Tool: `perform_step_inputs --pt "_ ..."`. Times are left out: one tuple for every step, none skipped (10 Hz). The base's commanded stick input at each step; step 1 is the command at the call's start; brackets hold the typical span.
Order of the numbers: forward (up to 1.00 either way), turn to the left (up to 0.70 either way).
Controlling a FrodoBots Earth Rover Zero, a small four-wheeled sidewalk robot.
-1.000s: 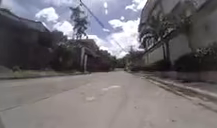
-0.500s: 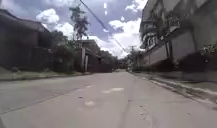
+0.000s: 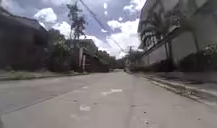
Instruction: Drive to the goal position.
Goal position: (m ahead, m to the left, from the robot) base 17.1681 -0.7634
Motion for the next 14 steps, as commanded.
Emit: perform_step_inputs --pt "0.5 -0.18" --pt "0.5 0.0" --pt "0.5 0.0" --pt "0.5 0.0" --pt "0.5 0.0" --pt "0.5 0.0" --pt "0.5 0.0" --pt "0.5 0.0" --pt "0.5 0.0" --pt "0.5 0.0" --pt "0.5 0.0" --pt "0.5 0.0" --pt "0.5 0.0" --pt "0.5 0.0"
